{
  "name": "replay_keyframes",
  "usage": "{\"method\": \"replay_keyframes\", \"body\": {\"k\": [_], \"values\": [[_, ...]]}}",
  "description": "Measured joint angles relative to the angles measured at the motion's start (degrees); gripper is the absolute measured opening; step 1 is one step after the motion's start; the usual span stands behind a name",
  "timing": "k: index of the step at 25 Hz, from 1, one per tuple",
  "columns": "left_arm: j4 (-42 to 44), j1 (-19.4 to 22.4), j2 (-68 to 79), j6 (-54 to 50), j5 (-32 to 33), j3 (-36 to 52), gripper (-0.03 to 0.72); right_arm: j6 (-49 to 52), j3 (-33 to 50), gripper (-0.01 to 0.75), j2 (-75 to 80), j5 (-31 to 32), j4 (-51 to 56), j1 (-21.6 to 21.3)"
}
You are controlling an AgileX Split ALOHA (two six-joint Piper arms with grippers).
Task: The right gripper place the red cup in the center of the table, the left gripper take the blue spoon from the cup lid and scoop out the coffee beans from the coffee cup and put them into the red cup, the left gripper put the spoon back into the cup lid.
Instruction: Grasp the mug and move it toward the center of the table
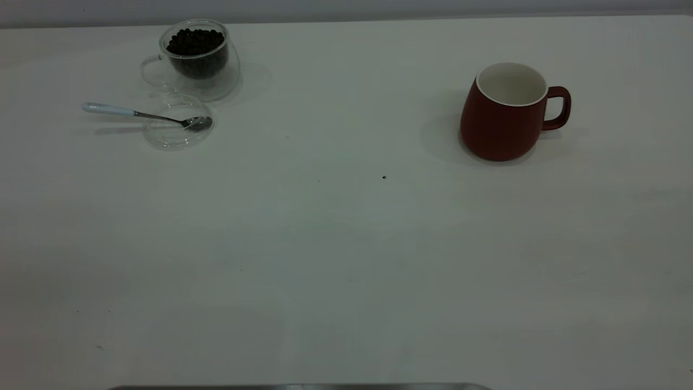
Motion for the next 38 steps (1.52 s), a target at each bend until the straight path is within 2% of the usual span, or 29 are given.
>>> {"method": "replay_keyframes", "body": {"k": [26,33,38], "values": [[0.0,0.0,0.0,0.0,0.0,0.0,0.558,0.24,-0.69,0.462,0.45,-0.02,1.43,0.0],[0.0,0.0,0.0,0.0,0.0,0.0,0.558,-3.07,-5.85,0.524,16.43,-0.98,-1.77,0.0],[0.0,0.0,0.0,0.0,0.0,0.0,0.558,-4.36,-9.8,0.534,33.18,-5.65,-3.81,0.0]]}}
